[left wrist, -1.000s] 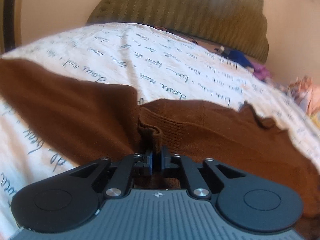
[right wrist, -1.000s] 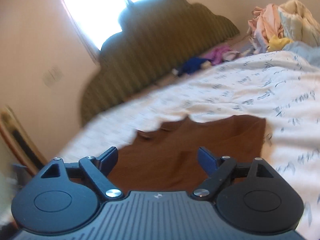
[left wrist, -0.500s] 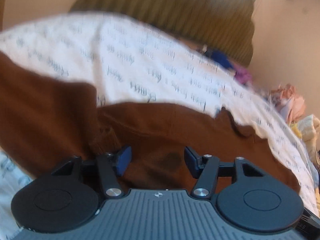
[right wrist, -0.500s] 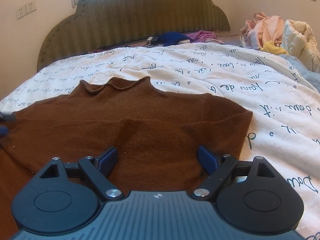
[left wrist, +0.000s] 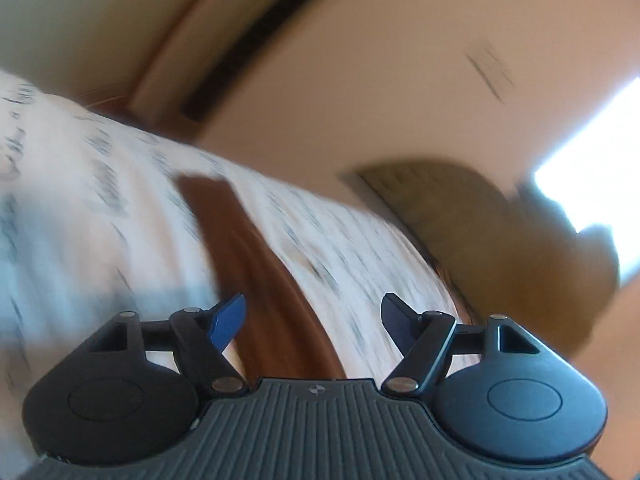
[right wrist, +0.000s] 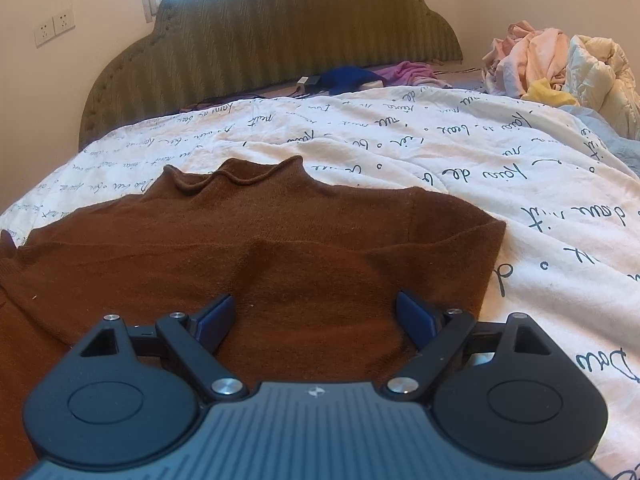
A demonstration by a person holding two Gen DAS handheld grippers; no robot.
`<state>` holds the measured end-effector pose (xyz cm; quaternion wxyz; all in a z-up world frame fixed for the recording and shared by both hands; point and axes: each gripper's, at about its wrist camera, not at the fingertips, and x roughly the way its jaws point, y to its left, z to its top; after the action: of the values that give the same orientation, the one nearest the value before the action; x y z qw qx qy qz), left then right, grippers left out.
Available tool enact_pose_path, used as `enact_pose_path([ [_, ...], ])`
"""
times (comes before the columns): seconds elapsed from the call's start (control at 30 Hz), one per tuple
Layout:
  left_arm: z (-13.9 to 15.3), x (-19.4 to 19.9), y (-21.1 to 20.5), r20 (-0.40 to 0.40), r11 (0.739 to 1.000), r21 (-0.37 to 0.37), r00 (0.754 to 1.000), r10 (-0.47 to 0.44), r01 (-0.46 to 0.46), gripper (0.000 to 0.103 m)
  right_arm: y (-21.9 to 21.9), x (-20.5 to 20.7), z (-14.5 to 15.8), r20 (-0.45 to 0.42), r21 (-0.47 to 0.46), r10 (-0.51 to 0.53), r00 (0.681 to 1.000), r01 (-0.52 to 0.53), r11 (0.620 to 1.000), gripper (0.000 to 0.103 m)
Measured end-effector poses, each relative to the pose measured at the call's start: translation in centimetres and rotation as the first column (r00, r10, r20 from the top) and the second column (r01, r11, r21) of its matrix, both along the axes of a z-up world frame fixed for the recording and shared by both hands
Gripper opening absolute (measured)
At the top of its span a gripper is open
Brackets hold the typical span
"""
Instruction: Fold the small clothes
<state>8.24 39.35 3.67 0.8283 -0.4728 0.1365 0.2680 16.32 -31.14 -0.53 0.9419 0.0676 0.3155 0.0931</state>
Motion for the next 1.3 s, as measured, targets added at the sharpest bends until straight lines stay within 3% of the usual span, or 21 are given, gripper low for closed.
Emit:
enact_pose_path([
  [0.1,-1.3,0.2,4.5,-0.002,0.990,-0.130,0.999,0.048,-0.048,0.072,0.1,0.0,0.0,0.000,-0.004,0.000,1.000,0.000,1.000,0.089],
  [0.23,-2.8,1.4,6.0,-0.037,0.985,-0.168,0.999,0.039,-0.044,0.072,0.1,0.0,0.0,0.000,-0.005,0.000,1.000,0.000,1.000,0.089],
  [0.27,-2.9,1.8,5.9,-0.046,0.988,-0.153,0.999,0.030,-0.036,0.071,0.1,0.0,0.0,0.000,-0.005,0.000,1.000,0.000,1.000,0.089],
  [0.33,-2.5,2.8,5.6,-0.083,0.996,-0.086,0.997,0.006,-0.013,0.047,0.1,0.0,0.0,0.000,-0.002,0.000,1.000,0.000,1.000,0.090],
  [0.37,-2.6,3.4,5.6,-0.105,0.997,-0.076,0.994,-0.017,0.009,0.007,0.1,0.0,0.0,0.000,-0.002,0.000,1.000,0.000,1.000,0.090],
  [0.43,-2.7,4.2,5.4,-0.169,0.997,-0.067,0.985,-0.044,0.034,0.002,0.1,0.0,0.0,-0.001,-0.001,0.001,1.000,-0.001,1.000,0.090],
  [0.5,-1.6,4.0,4.5,-0.203,1.000,0.025,0.979,-0.007,0.013,0.002,0.1,0.0,0.0,0.000,0.004,0.001,1.000,-0.001,1.000,0.090],
  [0.57,1.0,3.5,2.6,-0.177,0.992,0.124,0.984,0.029,-0.007,0.002,0.0,0.0,0.0,0.000,0.009,0.001,1.000,-0.001,1.000,0.090],
  [0.63,4.5,3.4,-0.8,-0.138,0.966,0.259,0.990,0.021,0.016,0.002,-0.1,0.0,0.0,0.001,0.013,0.000,1.000,0.000,1.000,0.090],
  [0.7,7.5,3.4,-6.7,-0.086,0.915,0.391,0.994,-0.075,0.102,0.002,-0.1,0.1,0.0,0.001,0.014,0.001,1.000,-0.001,1.000,0.090],
  [0.77,9.4,3.8,-14.6,-0.059,0.819,0.519,0.967,-0.250,0.243,0.002,-0.2,0.1,0.0,0.001,0.024,0.000,1.000,0.000,1.000,0.091],
  [0.8,9.6,4.0,-19.1,-0.059,0.756,0.565,0.930,-0.362,0.330,0.002,-0.3,0.1,0.0,0.002,0.035,-0.002,1.000,0.002,0.999,0.091],
  [0.83,9.2,4.2,-23.5,-0.080,0.689,0.591,0.881,-0.467,0.419,0.002,-0.5,0.1,0.0,0.003,0.047,-0.004,1.000,0.004,0.999,0.091],
  [0.9,6.2,4.8,-32.1,-0.168,0.560,0.555,0.742,-0.649,0.615,0.004,-1.0,0.0,0.0,0.006,0.086,-0.009,1.000,0.008,0.996,0.091],
  [0.97,1.5,5.4,-39.0,-0.296,0.444,0.468,0.608,-0.736,0.765,0.010,-1.7,0.0,-0.1,0.008,0.141,-0.014,1.000,0.013,0.990,0.091],
  [1.0,-0.6,5.4,-41.7,-0.361,0.384,0.419,0.539,-0.761,0.823,0.019,-2.1,0.0,-0.1,0.009,0.168,-0.017,1.000,0.015,0.986,0.091],
  [1.03,-2.1,5.1,-43.4,-0.407,0.338,0.375,0.481,-0.777,0.863,0.021,-2.4,-0.1,-0.2,0.010,0.190,-0.018,1.000,0.016,0.982,0.091],
  [1.07,-3.1,4.6,-44.1,-0.422,0.318,0.359,0.456,-0.783,0.878,0.025,-2.6,-0.1,-0.2,0.010,0.207,-0.018,1.000,0.015,0.978,0.091],
  [1.17,-2.6,0.2,-43.3,-0.363,0.297,0.445,0.474,-0.802,0.845,0.075,-2.9,0.0,-0.2,0.010,0.235,-0.015,1.000,0.013,0.972,0.091],
  [1.2,-2.0,-1.2,-42.9,-0.342,0.308,0.470,0.493,-0.800,0.827,0.086,-2.9,0.0,-0.2,0.010,0.239,-0.015,1.000,0.012,0.971,0.091],
  [1.3,-0.9,-4.7,-41.2,-0.333,0.330,0.542,0.558,-0.760,0.773,0.086,-2.9,0.0,-0.2,0.009,0.243,-0.013,1.000,0.010,0.970,0.091],
])
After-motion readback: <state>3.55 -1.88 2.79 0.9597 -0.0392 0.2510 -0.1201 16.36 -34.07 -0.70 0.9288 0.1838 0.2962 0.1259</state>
